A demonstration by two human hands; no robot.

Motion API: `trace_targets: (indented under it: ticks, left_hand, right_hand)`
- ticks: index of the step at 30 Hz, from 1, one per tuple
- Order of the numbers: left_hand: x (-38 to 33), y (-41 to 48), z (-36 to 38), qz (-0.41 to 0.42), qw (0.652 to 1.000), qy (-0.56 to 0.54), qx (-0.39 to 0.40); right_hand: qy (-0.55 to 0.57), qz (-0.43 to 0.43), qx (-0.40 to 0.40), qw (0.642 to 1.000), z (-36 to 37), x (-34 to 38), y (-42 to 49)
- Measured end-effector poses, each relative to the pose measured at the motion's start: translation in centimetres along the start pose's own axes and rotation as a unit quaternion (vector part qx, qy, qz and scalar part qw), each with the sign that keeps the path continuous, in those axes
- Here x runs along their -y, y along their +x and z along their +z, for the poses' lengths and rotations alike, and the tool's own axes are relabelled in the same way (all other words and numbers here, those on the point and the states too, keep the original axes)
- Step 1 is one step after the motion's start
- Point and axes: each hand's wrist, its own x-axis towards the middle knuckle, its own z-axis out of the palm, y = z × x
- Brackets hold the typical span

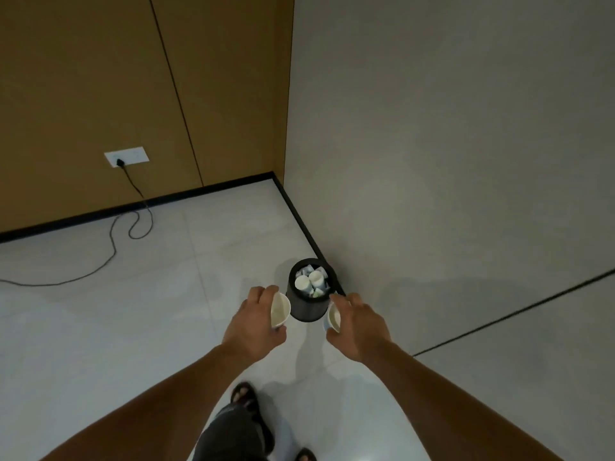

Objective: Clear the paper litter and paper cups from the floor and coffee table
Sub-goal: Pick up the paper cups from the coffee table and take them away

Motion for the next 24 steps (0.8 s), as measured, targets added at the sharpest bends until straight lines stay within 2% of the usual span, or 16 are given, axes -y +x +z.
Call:
trace_targets:
  ticks: [6,14,18,24]
  left_hand:
    - [0.7,11.9,1.9,-0.007,0.999,-0.032,0.011]
    - [4.4,25.1,6.1,-0.021,0.995,-0.067,0.066]
    - [7.7,30.3,10.6,-0.055,0.994,-0.066,0.068]
    - [12.1,37.6,22.0,-0.119,0.987,-0.095,0.057]
  right_hand:
    - [-0.015,0.001,0.023,1.000,-0.7,-1.8,11.5]
    - [0.010,0.008,0.057,0.998,1.6,-3.5,25.5]
    - [0.018,0.009,0.070,0.997,5.6,-5.6,32.9]
    - [0.017,-0.011,0.085,0.996,15.5,-11.8,43.9]
